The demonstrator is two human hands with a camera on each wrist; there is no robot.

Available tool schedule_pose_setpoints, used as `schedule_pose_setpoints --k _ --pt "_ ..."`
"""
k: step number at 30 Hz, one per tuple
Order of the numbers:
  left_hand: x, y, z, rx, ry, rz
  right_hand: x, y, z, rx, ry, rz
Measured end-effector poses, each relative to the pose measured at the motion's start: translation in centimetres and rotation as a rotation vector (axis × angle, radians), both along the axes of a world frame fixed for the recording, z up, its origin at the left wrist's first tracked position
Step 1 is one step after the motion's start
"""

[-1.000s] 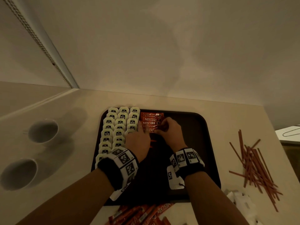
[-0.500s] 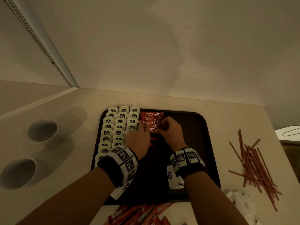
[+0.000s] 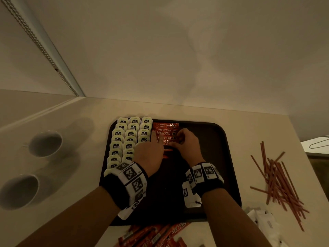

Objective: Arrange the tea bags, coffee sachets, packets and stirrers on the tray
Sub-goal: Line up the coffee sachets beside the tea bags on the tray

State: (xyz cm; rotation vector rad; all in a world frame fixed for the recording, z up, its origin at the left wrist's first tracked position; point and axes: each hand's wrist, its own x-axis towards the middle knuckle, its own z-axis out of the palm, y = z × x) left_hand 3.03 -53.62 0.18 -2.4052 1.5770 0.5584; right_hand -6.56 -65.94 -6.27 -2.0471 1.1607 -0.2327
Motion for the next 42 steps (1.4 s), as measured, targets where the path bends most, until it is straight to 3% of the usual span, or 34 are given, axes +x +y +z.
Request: schedule_pose_setpoints --k 3,7,13,17,20,28,31,34,36,39,42 --pt "-0.3 1.3 0.8 -0.077 0.044 -0.028 0.1 0.1 -0.1 -0.004 -0.021 -0.006" --pt "0.3 4.0 2.6 -0.174 0.319 0.077 0.1 0.2 0.1 0.008 -0.037 -0.026" --pt "2.7 9.8 4.7 -0.406 0.81 0.594 0.4 0.2 0.2 0.016 -0.003 -0.015" --pt "4.2 12.5 4.9 -0.452 1.342 1.07 0.4 0.3 0.3 0.013 0.009 -0.015" --pt "4.9 13.2 5.0 -0.511 1.575 1.188 0.3 0.4 0.4 0.006 0.022 -0.018" --pt "4.9 11.6 6.4 -0.565 1.552 1.116 0.1 0.8 2.7 0.047 -0.032 -0.028" --pt "4.3 11.0 7.4 -0.56 1.455 0.967 0.8 2.9 6.8 0.147 -0.239 0.007" --pt "3.4 10.4 8.3 -0.564 1.386 0.852 1.6 6.4 11.3 0.37 -0.419 0.173" --pt "2.8 10.2 8.8 -0.587 1.373 0.827 1.8 8.2 12.7 0.352 -0.461 0.249" --pt "2.3 10.5 9.3 -0.63 1.313 0.762 1.7 9.4 13.7 0.255 -0.531 0.195" --pt "1.9 11.3 9.3 -0.707 1.153 0.718 1.1 9.5 14.7 0.289 -0.622 0.095"
